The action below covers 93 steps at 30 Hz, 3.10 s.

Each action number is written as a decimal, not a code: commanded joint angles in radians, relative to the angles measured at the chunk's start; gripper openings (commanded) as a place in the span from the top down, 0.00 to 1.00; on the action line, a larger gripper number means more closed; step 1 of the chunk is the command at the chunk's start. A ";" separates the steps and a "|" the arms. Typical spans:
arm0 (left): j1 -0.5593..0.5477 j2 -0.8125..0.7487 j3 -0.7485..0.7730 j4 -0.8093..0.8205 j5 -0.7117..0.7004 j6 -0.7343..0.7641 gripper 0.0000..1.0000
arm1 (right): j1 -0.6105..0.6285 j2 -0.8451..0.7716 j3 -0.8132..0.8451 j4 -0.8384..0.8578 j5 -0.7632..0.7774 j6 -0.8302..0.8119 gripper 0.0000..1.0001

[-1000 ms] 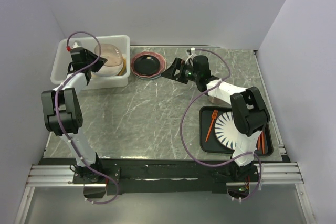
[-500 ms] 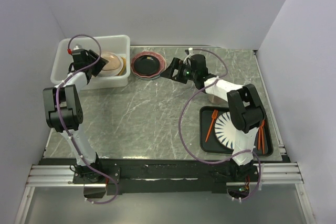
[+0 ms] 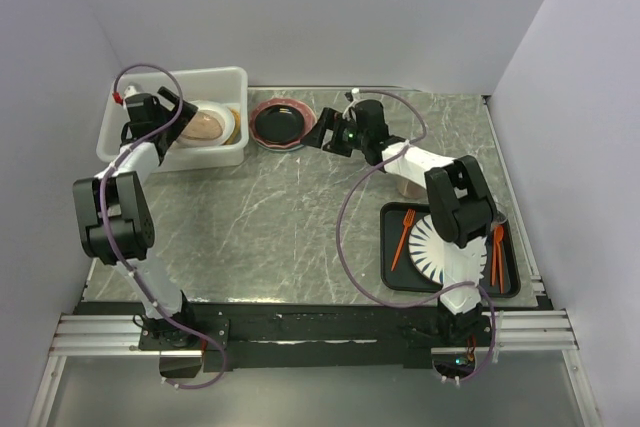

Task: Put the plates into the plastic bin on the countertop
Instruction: Place the plate in the plastic bin, then pick up the plate at the center of the board.

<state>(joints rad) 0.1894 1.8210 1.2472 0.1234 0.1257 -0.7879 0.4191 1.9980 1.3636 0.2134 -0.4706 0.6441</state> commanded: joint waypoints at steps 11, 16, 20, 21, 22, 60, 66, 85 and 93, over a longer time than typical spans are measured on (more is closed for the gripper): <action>0.004 -0.025 0.087 -0.168 -0.123 0.046 0.01 | 0.014 0.143 0.273 -0.091 0.035 -0.031 0.02; 0.007 -0.066 0.055 -0.163 -0.214 0.042 0.01 | 0.015 0.192 0.333 -0.111 0.049 -0.031 0.03; 0.016 -0.084 0.057 -0.186 -0.248 0.052 0.01 | 0.015 0.235 0.405 -0.149 0.061 -0.024 0.04; 0.018 -0.092 0.037 -0.176 -0.241 0.050 0.01 | 0.015 0.245 0.437 -0.157 0.062 -0.024 0.05; 0.018 -0.107 0.028 -0.157 -0.236 0.047 0.01 | 0.015 0.264 0.457 -0.173 0.067 -0.024 0.05; 0.019 -0.235 -0.103 0.059 0.043 0.041 0.01 | 0.009 0.682 1.026 -0.359 0.142 0.150 0.20; 0.018 -0.229 -0.098 0.056 0.043 0.042 0.01 | 0.009 0.719 1.056 -0.347 0.127 0.184 0.27; 0.019 -0.229 -0.108 0.081 0.077 0.044 0.01 | 0.004 0.716 1.014 -0.336 0.113 0.173 0.88; 0.019 -0.226 -0.112 0.091 0.087 0.042 0.01 | 0.000 0.677 0.950 -0.284 0.102 0.175 1.00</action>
<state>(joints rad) 0.2062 1.6257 1.1461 0.1608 0.1883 -0.7528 0.4248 2.7216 2.3528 -0.1299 -0.3576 0.8223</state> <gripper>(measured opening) 0.992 0.038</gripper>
